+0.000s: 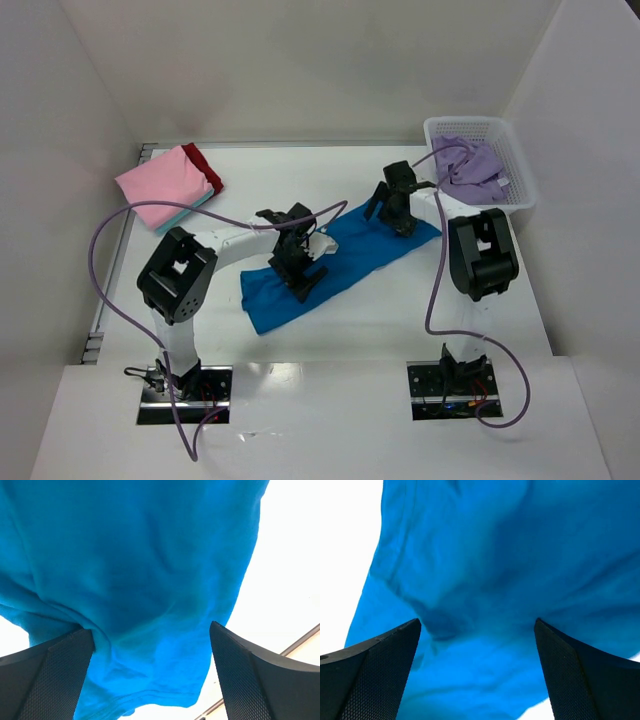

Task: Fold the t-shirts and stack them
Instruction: Rotate the tshirt 90 degrees

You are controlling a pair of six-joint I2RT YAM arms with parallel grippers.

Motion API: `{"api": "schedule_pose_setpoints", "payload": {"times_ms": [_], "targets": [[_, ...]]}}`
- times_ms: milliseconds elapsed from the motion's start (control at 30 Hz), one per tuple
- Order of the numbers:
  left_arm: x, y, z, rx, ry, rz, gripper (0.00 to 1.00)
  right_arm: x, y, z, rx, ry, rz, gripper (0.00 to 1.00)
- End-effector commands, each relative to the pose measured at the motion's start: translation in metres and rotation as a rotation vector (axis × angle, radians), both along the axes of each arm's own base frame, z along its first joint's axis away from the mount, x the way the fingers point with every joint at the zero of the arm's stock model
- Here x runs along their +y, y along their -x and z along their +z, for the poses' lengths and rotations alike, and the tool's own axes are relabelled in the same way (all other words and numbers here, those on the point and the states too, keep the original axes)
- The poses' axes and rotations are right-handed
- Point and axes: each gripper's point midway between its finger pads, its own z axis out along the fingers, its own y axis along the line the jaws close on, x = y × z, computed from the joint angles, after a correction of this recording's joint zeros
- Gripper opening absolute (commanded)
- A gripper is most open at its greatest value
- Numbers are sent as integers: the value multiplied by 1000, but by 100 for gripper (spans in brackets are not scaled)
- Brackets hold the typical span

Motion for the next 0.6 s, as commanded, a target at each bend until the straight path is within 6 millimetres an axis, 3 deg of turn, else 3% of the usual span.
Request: {"api": "schedule_pose_setpoints", "payload": {"times_ms": [0,100,267,400,567], "targets": [[-1,24,-14,125,-16,29,100,4,-20,6,-32,9,-24,100],[0,27,-13,139,-24,50,100,5,-24,-8,-7,16,-24,100],[-4,35,-8,205,-27,114,100,14,-44,-12,-33,15,-8,100],[-17,39,1,247,2,170,100,40,-63,-8,-66,4,30,100],[-29,58,2,268,-26,172,100,73,-74,-16,-73,-17,86,100]]}}
